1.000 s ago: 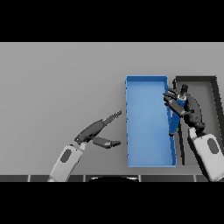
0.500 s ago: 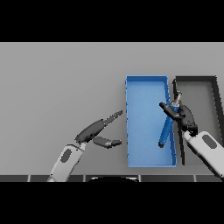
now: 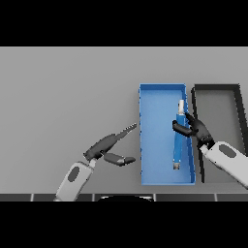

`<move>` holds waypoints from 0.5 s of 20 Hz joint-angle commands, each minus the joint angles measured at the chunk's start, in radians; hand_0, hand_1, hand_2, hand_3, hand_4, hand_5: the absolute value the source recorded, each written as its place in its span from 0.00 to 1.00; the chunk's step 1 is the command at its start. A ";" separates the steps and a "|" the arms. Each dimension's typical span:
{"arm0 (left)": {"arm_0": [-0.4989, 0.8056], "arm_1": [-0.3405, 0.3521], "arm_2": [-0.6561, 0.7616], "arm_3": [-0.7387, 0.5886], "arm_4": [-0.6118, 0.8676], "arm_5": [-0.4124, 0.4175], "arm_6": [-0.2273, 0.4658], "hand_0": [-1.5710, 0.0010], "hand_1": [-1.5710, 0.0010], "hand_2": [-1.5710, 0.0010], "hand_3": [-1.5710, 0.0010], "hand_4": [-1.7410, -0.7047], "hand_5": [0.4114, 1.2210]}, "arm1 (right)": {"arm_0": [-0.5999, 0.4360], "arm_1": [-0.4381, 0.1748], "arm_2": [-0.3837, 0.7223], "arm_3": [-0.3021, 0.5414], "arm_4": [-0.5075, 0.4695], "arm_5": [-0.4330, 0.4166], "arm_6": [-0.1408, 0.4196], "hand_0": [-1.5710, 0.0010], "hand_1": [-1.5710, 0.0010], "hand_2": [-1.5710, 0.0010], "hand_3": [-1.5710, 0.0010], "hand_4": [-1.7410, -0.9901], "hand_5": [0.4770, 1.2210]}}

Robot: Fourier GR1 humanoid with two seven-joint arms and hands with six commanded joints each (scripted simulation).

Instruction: Pick up the blue pipe and place it into the blue bin.

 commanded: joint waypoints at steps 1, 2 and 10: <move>0.006 0.000 -0.004 0.007 -0.011 0.006 -0.001 1.00 1.00 1.00 1.00 0.82 0.02 | -0.014 0.001 0.018 0.000 -0.002 -0.015 0.000 0.97 0.98 0.98 0.99 0.93 0.38; -0.002 0.000 0.005 0.009 -0.005 0.007 0.000 1.00 1.00 1.00 1.00 0.82 0.02 | -0.019 0.003 0.032 -0.005 0.001 -0.022 0.000 0.98 0.98 0.98 0.99 0.94 0.35; -0.009 0.001 0.008 0.028 -0.014 0.010 0.004 1.00 1.00 1.00 1.00 0.83 0.02 | -0.054 -0.010 0.064 0.006 -0.019 -0.003 0.000 1.00 1.00 1.00 1.00 0.96 0.24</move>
